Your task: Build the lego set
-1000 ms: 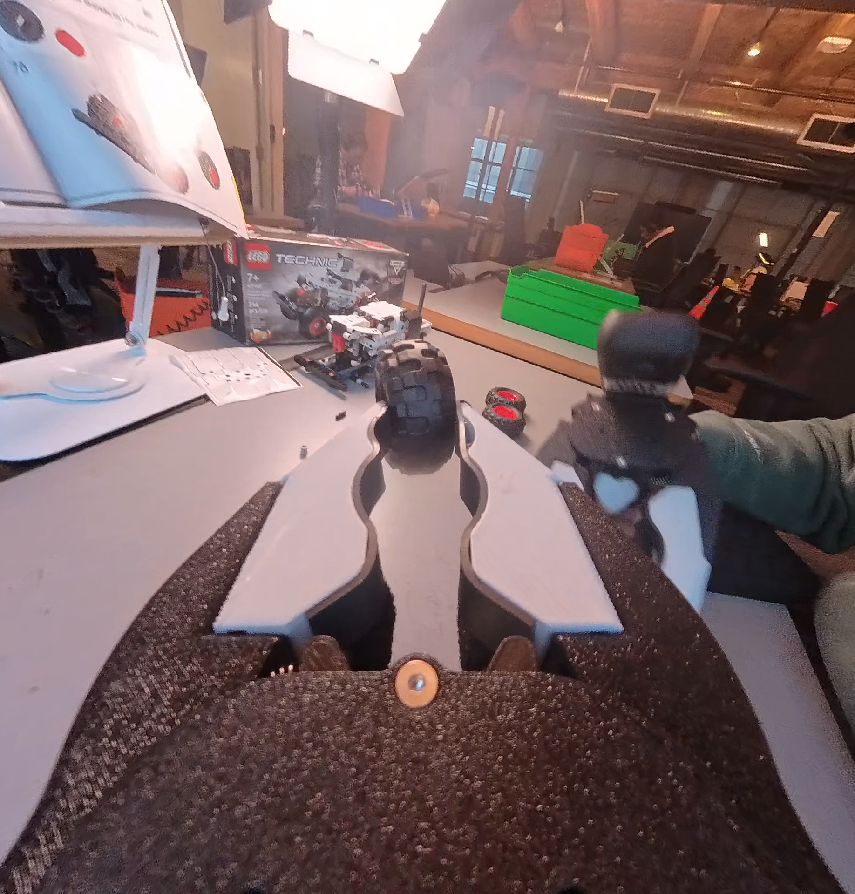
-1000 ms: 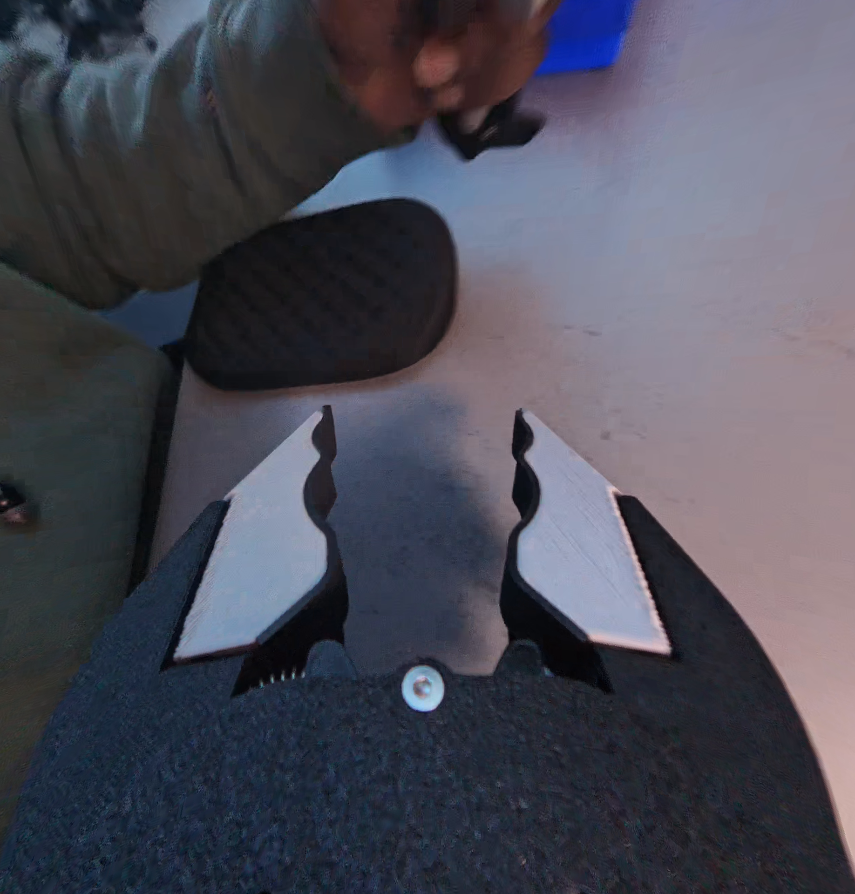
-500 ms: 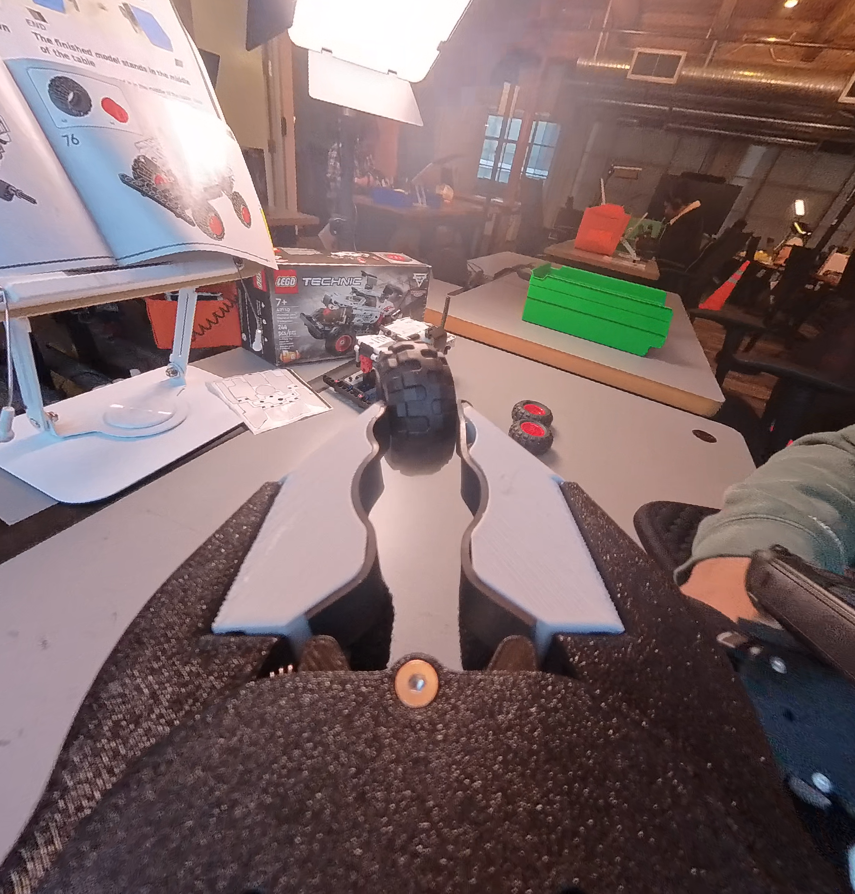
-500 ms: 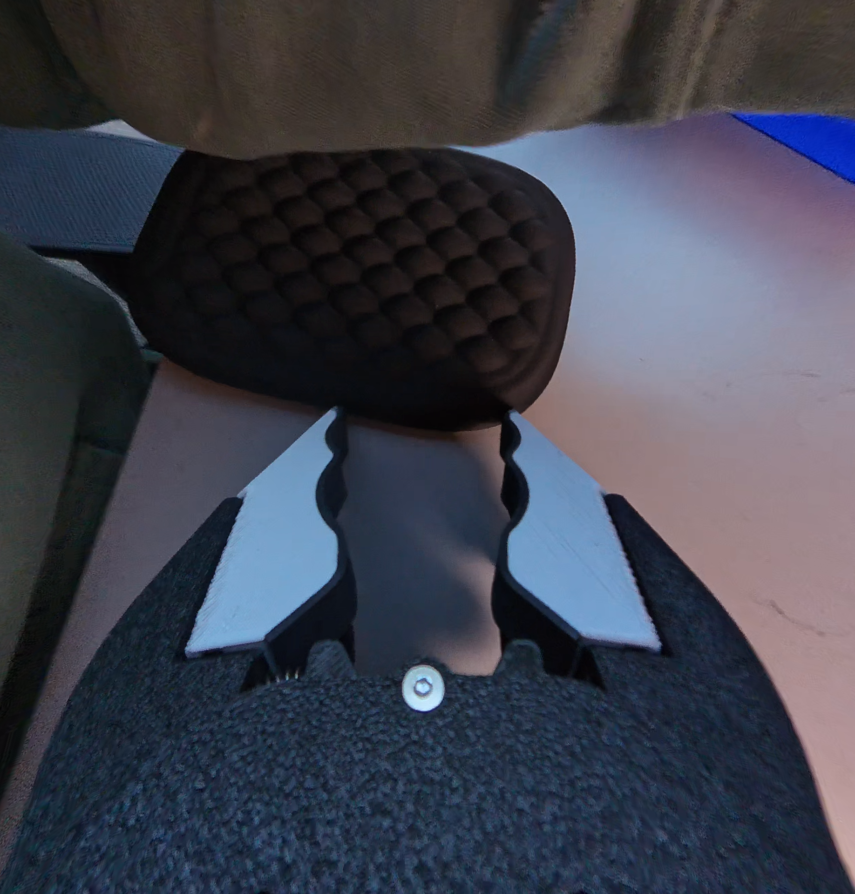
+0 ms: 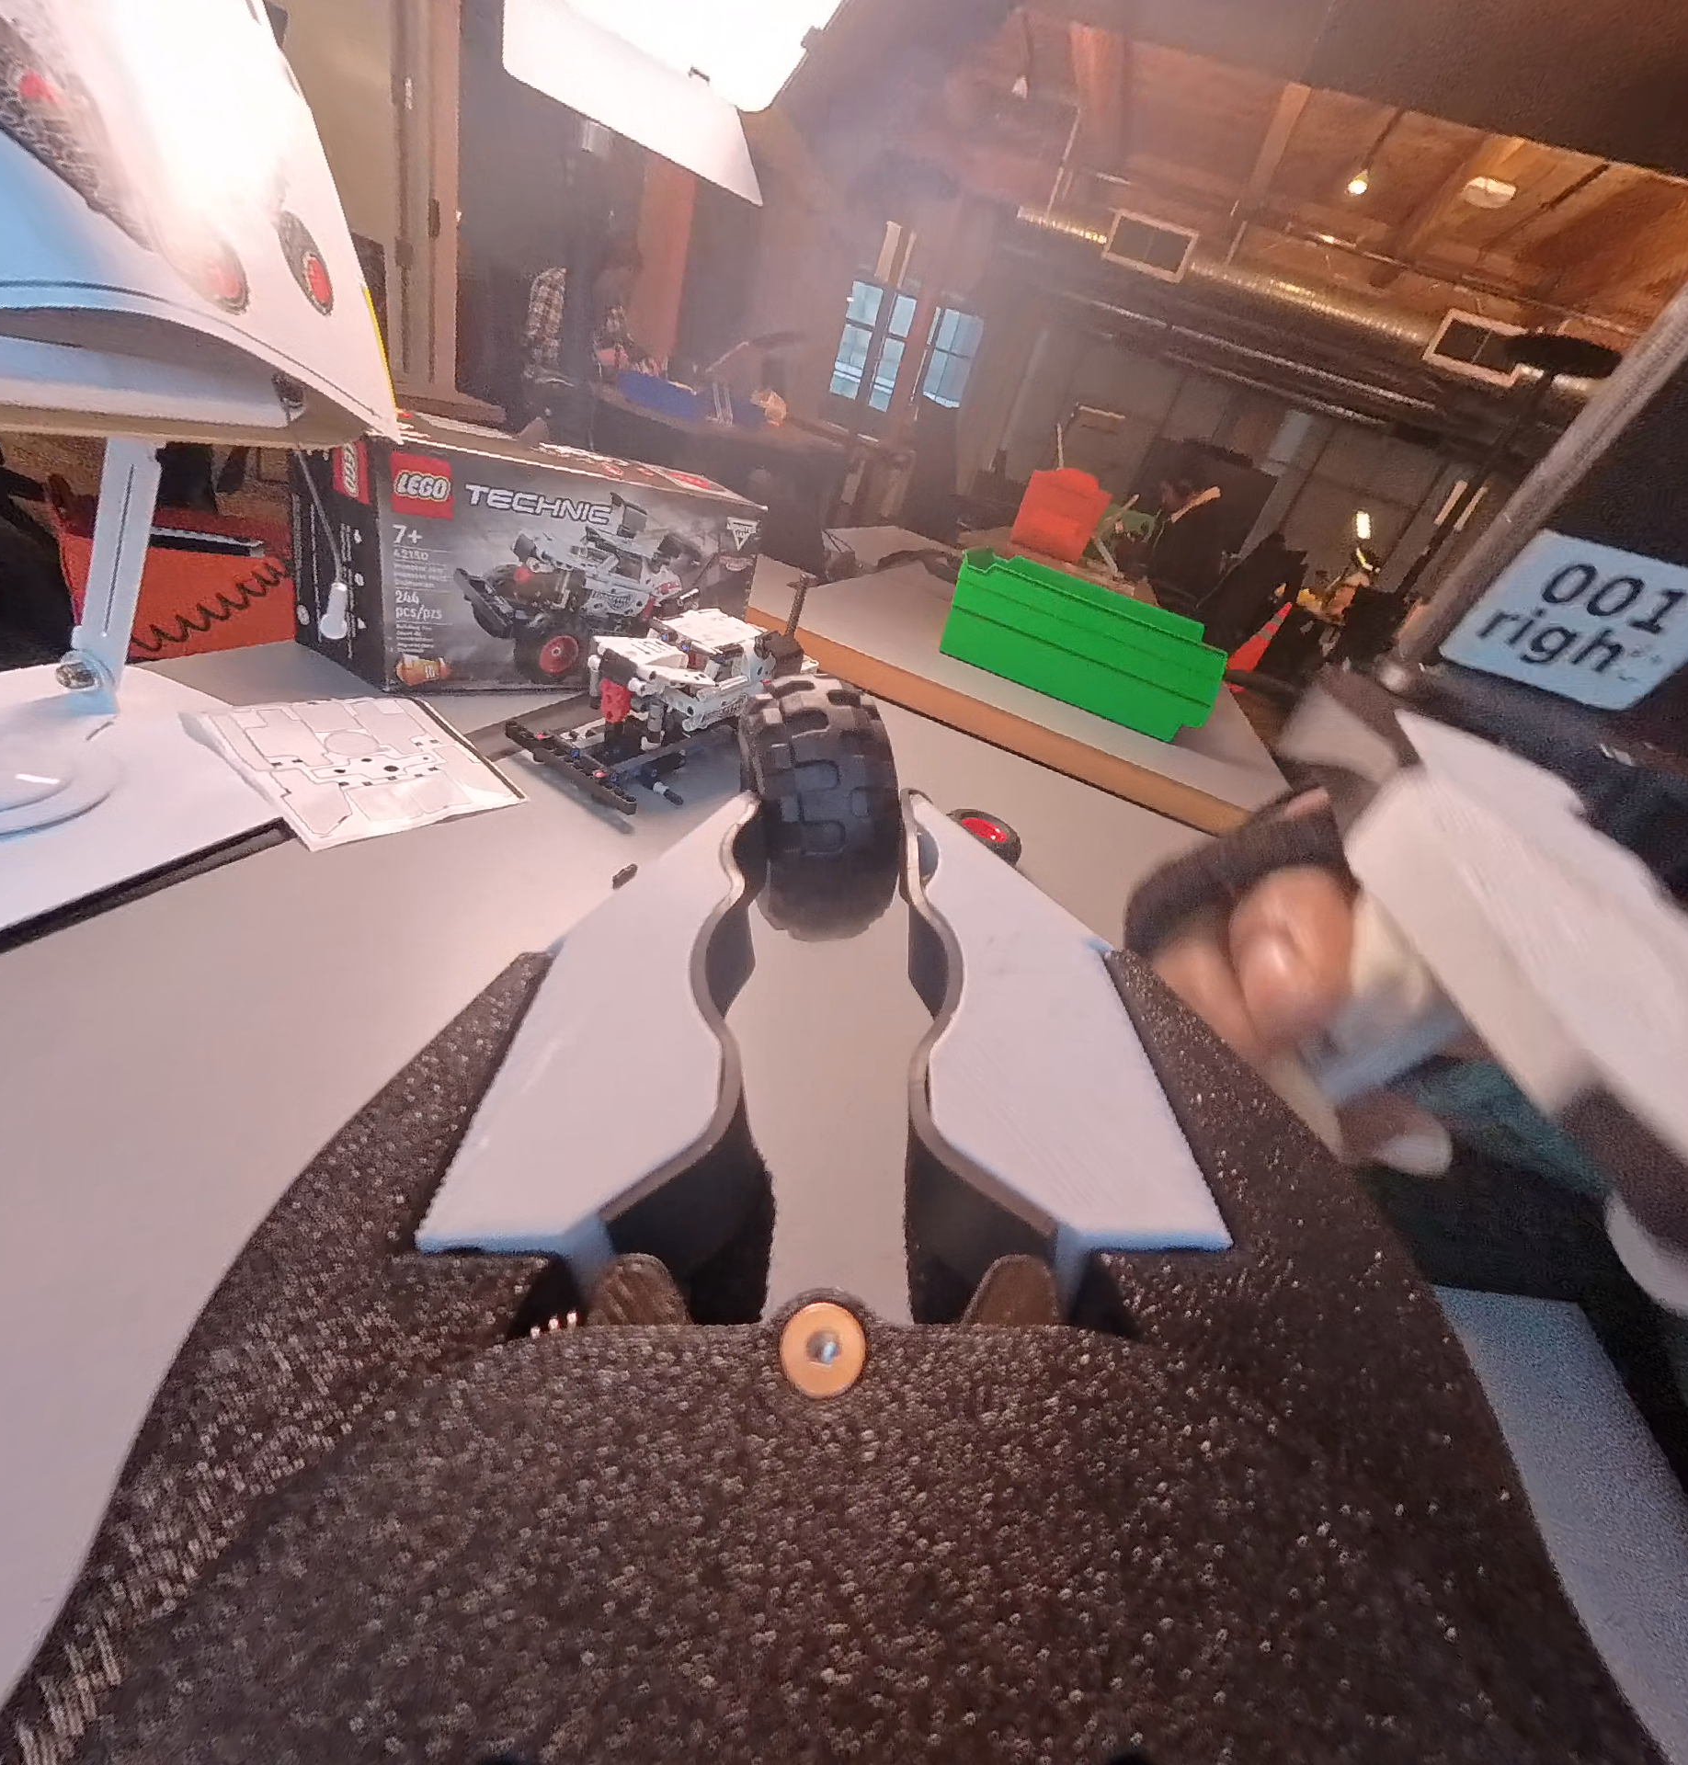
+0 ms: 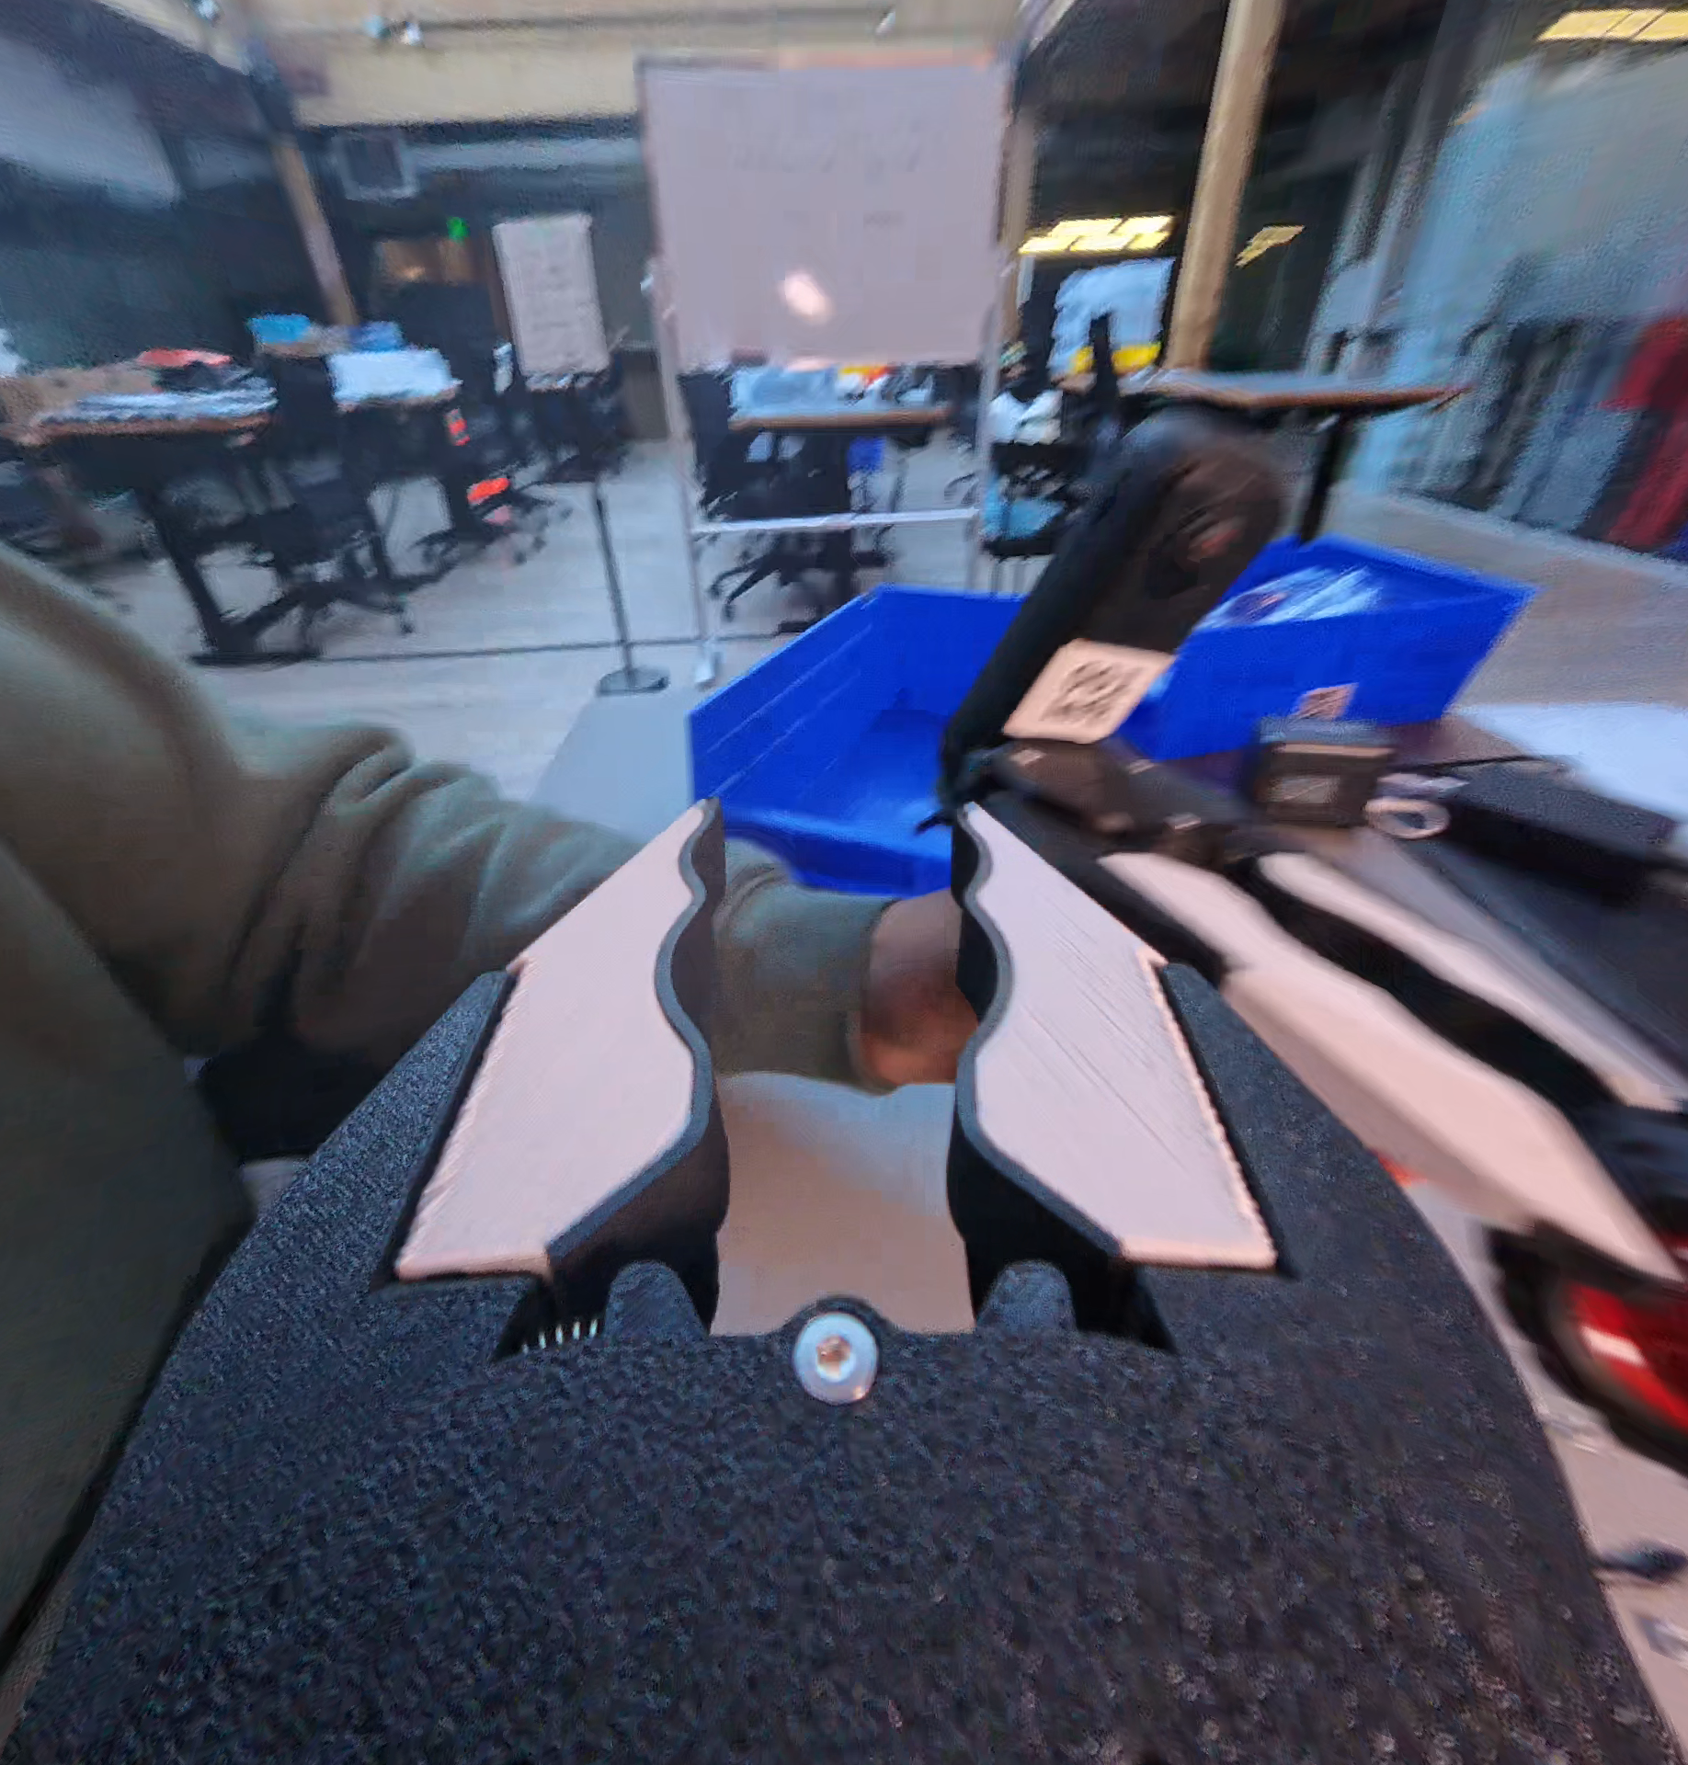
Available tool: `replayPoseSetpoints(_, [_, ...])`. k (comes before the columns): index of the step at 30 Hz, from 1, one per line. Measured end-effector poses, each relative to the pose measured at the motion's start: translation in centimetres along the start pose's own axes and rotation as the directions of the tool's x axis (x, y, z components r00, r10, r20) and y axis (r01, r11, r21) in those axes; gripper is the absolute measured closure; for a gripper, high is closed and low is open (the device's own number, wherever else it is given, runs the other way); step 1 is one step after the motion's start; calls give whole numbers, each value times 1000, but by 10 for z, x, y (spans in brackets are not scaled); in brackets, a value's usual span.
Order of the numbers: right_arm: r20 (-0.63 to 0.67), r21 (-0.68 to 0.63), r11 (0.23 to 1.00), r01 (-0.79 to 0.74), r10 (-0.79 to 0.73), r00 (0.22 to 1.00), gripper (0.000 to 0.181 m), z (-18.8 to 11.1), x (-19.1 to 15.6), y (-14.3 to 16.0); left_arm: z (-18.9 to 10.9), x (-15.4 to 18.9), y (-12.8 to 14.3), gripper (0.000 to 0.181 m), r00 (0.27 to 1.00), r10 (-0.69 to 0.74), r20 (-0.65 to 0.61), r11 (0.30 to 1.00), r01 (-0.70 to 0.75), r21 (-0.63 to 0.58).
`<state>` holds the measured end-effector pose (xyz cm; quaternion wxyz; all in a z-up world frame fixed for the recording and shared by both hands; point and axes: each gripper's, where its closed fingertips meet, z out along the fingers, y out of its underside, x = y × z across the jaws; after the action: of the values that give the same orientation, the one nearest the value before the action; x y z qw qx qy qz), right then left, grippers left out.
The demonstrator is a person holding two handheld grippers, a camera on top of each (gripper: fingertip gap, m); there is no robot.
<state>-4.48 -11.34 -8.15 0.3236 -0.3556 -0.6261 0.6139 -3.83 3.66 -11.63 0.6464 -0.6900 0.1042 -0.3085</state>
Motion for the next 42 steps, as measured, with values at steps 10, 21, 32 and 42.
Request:
replayPoseSetpoints(10, [-273,110,990,-89,117,955,137,-91,96,15,-23,39,7,157,990,-29,-140,999,33,25])
replayPoseSetpoints(21, [-54,70,954,-293,297,953,157,-85,88,52,-25,35,27,155,962,-153,-228,987,161,17])
replayPoseSetpoints(32, [-266,-15,994,-107,99,959,164,-75,98,65,-19,17,46,154,977,-194,-82,977,185,-109])
replayPoseSetpoints(42, [-393,-121,978,170,-204,897,171,-76,92,50,-19,18,38,156,986,-168,-17,982,165,-94])
